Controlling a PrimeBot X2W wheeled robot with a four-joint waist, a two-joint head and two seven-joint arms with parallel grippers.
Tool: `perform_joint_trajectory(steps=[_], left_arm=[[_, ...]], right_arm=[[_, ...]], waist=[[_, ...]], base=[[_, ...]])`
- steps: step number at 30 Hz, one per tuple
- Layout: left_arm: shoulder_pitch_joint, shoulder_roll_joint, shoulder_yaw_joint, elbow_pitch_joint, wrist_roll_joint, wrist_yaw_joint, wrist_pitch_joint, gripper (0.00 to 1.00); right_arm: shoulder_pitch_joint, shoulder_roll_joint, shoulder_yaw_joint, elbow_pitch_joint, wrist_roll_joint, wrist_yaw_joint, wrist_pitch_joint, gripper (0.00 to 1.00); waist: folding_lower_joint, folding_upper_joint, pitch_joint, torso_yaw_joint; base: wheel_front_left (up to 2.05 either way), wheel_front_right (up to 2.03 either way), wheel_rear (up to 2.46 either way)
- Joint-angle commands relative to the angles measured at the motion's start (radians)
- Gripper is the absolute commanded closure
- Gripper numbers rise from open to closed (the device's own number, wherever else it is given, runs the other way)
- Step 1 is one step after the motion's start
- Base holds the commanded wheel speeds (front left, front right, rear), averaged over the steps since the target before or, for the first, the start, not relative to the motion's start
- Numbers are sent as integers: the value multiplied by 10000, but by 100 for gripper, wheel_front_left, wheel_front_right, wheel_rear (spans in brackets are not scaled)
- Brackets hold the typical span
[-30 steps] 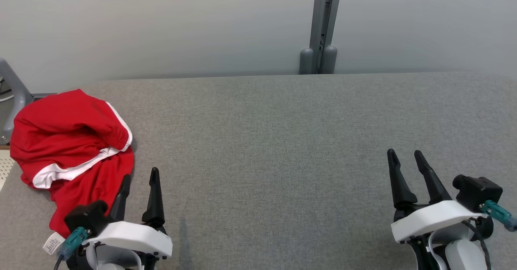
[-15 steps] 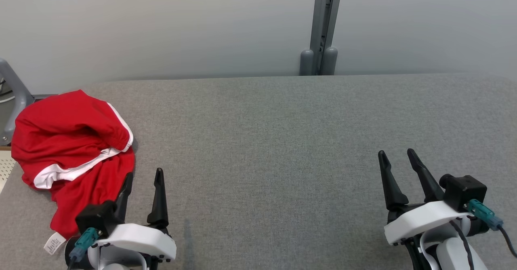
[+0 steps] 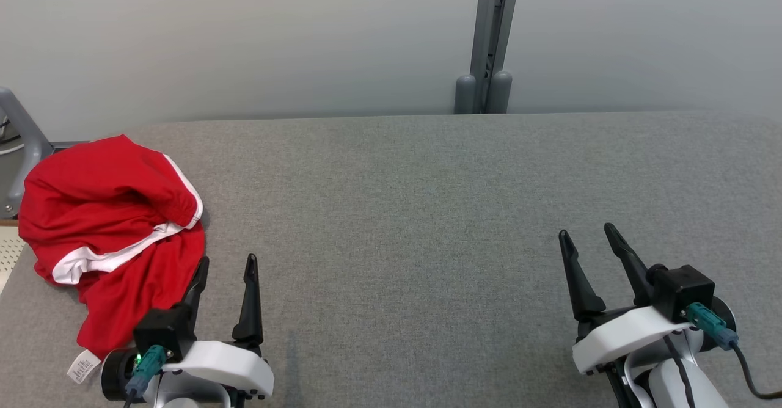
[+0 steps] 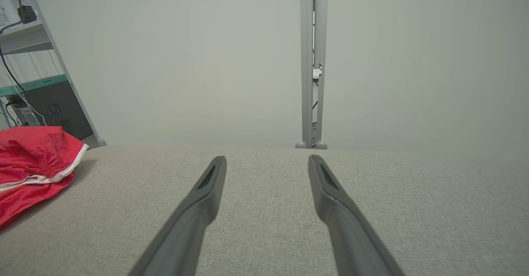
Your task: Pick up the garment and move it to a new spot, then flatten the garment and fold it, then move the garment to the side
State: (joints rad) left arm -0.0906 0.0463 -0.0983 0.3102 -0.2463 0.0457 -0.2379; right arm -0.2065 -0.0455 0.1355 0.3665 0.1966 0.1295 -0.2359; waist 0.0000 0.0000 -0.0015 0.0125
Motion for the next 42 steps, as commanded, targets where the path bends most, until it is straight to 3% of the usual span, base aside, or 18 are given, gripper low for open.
perform_joint_trajectory(steps=[1,14,42], left_arm=[[-216,60,-23,15,242,97,-93,0],[-206,65,-165,52,978,220,-296,0],[-194,63,-169,69,741,234,-268,0]], right_arm=[[-163,-76,27,14,-230,19,-116,0],[-225,-84,202,166,-965,22,-339,0],[-222,-81,117,182,-674,20,-307,0]], waist=[[0,0,4,3],[0,0,14,-2],[0,0,86,-22]], base=[[0,0,0],[0,0,0],[0,0,0]])
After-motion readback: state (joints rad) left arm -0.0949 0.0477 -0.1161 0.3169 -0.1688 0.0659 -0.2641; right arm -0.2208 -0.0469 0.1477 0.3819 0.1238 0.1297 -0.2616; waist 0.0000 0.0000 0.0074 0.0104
